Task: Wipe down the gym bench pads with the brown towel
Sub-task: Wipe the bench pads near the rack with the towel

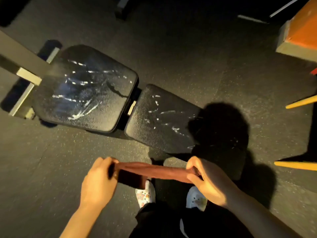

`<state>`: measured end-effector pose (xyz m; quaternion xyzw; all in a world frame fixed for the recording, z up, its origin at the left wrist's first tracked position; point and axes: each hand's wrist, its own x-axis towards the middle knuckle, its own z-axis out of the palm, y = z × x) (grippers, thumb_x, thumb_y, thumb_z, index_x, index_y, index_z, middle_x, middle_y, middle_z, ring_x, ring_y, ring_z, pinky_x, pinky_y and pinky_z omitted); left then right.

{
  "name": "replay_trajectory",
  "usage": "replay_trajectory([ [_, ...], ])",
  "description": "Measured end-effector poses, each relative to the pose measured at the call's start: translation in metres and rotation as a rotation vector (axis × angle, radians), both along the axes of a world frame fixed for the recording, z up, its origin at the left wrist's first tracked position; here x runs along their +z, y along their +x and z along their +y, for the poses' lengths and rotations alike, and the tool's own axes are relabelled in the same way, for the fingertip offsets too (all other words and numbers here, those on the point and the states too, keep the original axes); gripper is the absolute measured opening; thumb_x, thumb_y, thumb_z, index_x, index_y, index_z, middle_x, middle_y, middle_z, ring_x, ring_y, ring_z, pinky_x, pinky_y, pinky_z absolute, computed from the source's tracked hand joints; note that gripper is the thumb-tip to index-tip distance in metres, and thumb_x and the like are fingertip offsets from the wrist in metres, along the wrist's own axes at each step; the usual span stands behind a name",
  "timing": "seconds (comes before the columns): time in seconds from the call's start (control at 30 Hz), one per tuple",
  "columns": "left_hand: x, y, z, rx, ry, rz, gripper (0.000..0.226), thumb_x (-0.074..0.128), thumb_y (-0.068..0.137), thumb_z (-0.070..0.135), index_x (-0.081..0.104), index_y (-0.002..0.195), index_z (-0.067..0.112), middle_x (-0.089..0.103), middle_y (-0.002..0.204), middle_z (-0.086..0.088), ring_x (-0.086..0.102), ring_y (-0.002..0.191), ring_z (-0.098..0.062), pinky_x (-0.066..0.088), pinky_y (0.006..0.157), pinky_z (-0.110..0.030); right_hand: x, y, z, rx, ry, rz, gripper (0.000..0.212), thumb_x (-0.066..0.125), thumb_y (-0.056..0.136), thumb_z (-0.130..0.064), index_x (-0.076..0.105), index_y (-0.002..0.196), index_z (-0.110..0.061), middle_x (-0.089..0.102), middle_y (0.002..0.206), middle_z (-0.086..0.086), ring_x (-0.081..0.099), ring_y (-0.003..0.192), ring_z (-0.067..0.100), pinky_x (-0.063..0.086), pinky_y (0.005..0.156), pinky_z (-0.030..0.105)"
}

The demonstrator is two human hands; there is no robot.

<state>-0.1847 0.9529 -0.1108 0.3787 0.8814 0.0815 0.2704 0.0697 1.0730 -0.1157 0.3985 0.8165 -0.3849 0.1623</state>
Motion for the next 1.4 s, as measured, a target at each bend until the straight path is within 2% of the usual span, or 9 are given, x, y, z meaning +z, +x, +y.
replay_trajectory([
  [0.1,-0.057,-0.031,0.029,0.071,0.127,0.119,0.024,0.066,0.082,-0.005,0.068,0.101,0.009,0.049,0.091,-0.003,0.059,0.085,-0.041,0.038,0.069,-0.037,-0.057,-0.033,0.025,-0.187,-0.001,0.139,0.01,0.059,0.097,-0.022,0.053,0.105,-0.025,0.054,0.094,-0.012,0.054,0.083,0.003,0.045,0.073,0.02],
  [0.23,-0.136,-0.046,0.077,0.126,0.411,0.184,0.033,0.06,0.08,-0.012,0.066,0.108,0.004,0.053,0.103,-0.016,0.055,0.096,-0.038,0.033,0.078,-0.027,-0.141,-0.07,0.033,-0.219,0.21,0.108,0.026,0.058,0.097,-0.027,0.051,0.122,-0.028,0.049,0.121,-0.007,0.052,0.109,0.012,0.046,0.09,0.028],
  [0.43,-0.269,-0.029,0.088,0.062,0.81,0.246,0.042,0.058,0.094,0.016,0.048,0.133,0.006,0.041,0.129,-0.018,0.041,0.123,-0.026,0.033,0.107,-0.03,-0.253,-0.101,0.041,0.189,0.654,0.329,0.068,0.08,0.072,-0.028,0.056,0.134,-0.015,0.053,0.138,0.017,0.048,0.13,0.038,0.041,0.106,0.058],
  [0.57,-0.322,-0.033,0.091,0.046,0.97,0.318,0.042,0.04,0.1,0.026,0.042,0.14,0.012,0.035,0.146,-0.018,0.032,0.139,-0.02,0.023,0.117,-0.028,-0.299,-0.121,0.056,0.483,0.78,0.42,0.071,0.061,0.081,-0.043,0.042,0.147,-0.023,0.033,0.157,0.013,0.027,0.145,0.029,0.021,0.116,0.052],
  [0.8,-0.354,-0.048,0.115,0.006,1.34,0.391,0.042,0.033,0.1,0.03,0.053,0.129,0.008,0.048,0.135,-0.018,0.041,0.13,-0.011,0.029,0.111,-0.027,-0.333,-0.126,0.063,0.411,0.964,0.643,0.074,0.047,0.082,-0.05,0.037,0.151,-0.023,0.032,0.159,0.008,0.03,0.146,0.026,0.02,0.117,0.046],
  [1.07,-0.302,-0.064,0.086,-0.181,1.076,0.622,0.045,0.034,0.104,0.034,0.063,0.124,0.005,0.056,0.128,-0.011,0.048,0.121,-0.023,0.025,0.11,-0.019,-0.322,-0.123,0.05,0.41,1.054,0.607,0.071,0.043,0.081,-0.053,0.041,0.147,-0.027,0.036,0.156,0.009,0.034,0.14,0.032,0.027,0.104,0.057],
  [1.23,-0.27,-0.142,0.097,-0.16,1.075,0.931,0.051,0.031,0.106,0.036,0.064,0.118,0.0,0.06,0.119,-0.022,0.049,0.112,-0.031,0.032,0.101,-0.03,-0.302,-0.194,0.054,0.576,1.051,0.65,0.077,0.068,0.07,-0.044,0.047,0.142,-0.027,0.039,0.155,0.009,0.032,0.144,0.029,0.016,0.115,0.048],
  [1.33,-0.288,-0.161,0.106,-0.109,1.067,0.954,0.035,0.044,0.096,0.025,0.071,0.106,0.005,0.068,0.108,-0.013,0.061,0.099,-0.033,0.04,0.085,-0.039,-0.296,-0.225,0.062,0.502,0.928,0.679,0.055,0.056,0.068,-0.034,0.059,0.122,-0.026,0.055,0.134,0.004,0.043,0.135,0.027,0.016,0.117,0.043],
  [1.4,-0.297,-0.164,0.106,-0.147,1.128,0.988,0.034,0.045,0.091,0.02,0.075,0.098,0.005,0.072,0.1,-0.011,0.065,0.09,-0.033,0.043,0.078,-0.038,-0.286,-0.248,0.07,0.409,0.899,0.712,0.037,0.055,0.065,-0.042,0.064,0.095,-0.023,0.059,0.098,-0.003,0.056,0.111,0.023,0.023,0.117,0.043],
])
